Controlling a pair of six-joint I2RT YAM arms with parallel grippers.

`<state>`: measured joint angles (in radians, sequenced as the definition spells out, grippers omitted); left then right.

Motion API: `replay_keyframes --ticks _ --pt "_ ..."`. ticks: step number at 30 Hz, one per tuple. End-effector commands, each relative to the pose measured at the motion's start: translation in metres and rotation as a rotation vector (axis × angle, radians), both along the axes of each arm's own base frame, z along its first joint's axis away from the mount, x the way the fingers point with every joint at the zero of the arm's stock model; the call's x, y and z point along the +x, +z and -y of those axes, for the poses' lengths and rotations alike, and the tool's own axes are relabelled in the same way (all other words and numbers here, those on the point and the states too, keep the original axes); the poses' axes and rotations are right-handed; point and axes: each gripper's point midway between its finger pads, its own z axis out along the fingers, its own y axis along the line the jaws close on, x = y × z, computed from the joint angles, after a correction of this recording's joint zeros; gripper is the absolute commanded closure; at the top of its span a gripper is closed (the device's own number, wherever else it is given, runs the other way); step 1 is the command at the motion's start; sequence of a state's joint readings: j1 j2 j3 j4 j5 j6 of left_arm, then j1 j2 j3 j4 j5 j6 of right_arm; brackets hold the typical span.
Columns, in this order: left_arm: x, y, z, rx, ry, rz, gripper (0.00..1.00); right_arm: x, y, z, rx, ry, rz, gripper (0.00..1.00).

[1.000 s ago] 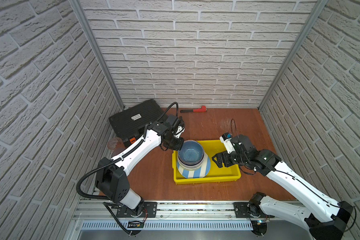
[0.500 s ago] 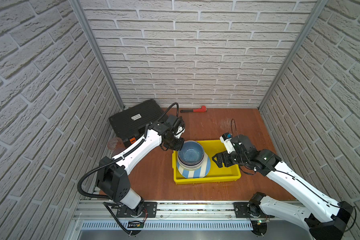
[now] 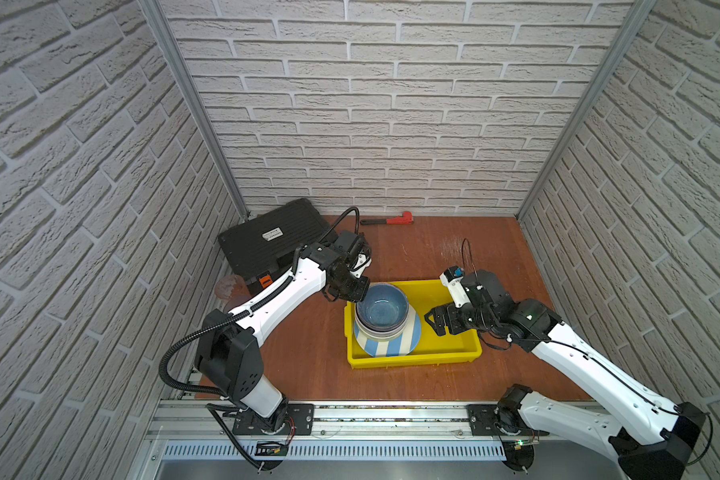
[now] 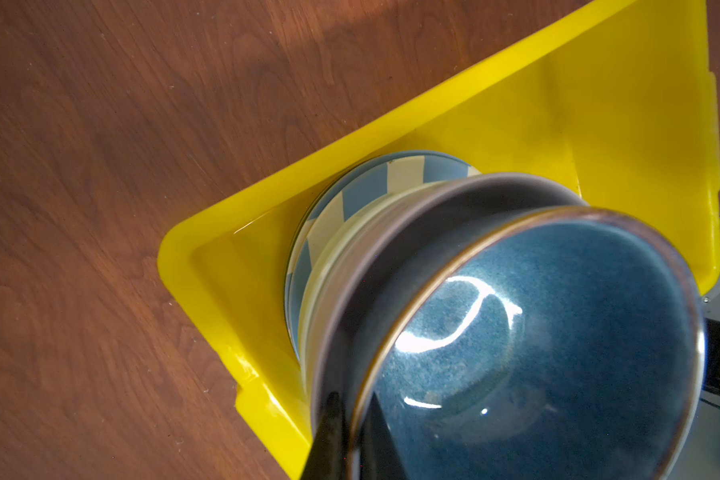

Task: Place the mixed dishes into the plastic bin
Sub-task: 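Lower the dark blue bowl onto the lavender bowl with the left gripper, then open the left gripper and draw it back toward the clear cups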

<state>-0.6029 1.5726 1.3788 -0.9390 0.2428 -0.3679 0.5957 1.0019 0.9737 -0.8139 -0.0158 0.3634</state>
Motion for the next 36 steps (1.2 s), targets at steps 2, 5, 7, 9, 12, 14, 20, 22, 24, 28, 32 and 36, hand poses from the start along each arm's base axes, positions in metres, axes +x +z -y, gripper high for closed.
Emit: replay_keyframes --ticks 2,5,7,9,12,14,20,22,24,28,32,36 --pt "0.007 0.019 0.015 -0.066 -0.036 0.057 0.91 0.006 0.008 -0.001 0.028 -0.012 0.041 0.02" --pt "0.008 0.017 0.015 -0.062 -0.034 0.056 0.87 0.007 0.008 -0.001 0.030 -0.013 0.039 0.02" --pt "0.008 0.016 0.015 -0.059 -0.033 0.055 0.85 0.007 0.007 -0.001 0.028 -0.010 0.039 0.02" --pt "0.009 0.017 0.014 -0.054 -0.030 0.058 0.83 0.007 0.008 -0.001 0.028 -0.010 0.040 0.02" --pt "0.009 0.018 0.012 -0.048 -0.028 0.064 0.82 0.007 0.007 -0.002 0.030 -0.010 0.039 0.02" --pt "0.009 0.019 0.011 -0.045 -0.027 0.067 0.80 0.007 0.006 -0.001 0.028 -0.012 0.037 0.02" --pt "0.008 0.022 0.010 -0.042 -0.026 0.069 0.74 0.006 0.006 -0.001 0.031 -0.013 0.036 0.02" --pt "0.008 0.023 0.010 -0.041 -0.025 0.074 0.72 0.006 0.006 -0.001 0.030 -0.013 0.036 0.02" --pt "0.008 0.026 0.009 -0.040 -0.023 0.079 0.71 0.006 0.005 -0.001 0.031 -0.013 0.036 0.02" --pt "0.007 0.029 0.008 -0.040 -0.021 0.086 0.68 0.006 0.004 -0.001 0.033 -0.015 0.032 0.02" --pt "0.007 0.033 0.004 -0.029 -0.019 0.096 0.66 0.007 0.005 -0.001 0.035 -0.014 0.035 0.02" --pt "0.009 0.041 -0.006 0.010 -0.001 0.131 0.59 0.006 0.006 -0.002 0.038 -0.011 0.038 0.02"
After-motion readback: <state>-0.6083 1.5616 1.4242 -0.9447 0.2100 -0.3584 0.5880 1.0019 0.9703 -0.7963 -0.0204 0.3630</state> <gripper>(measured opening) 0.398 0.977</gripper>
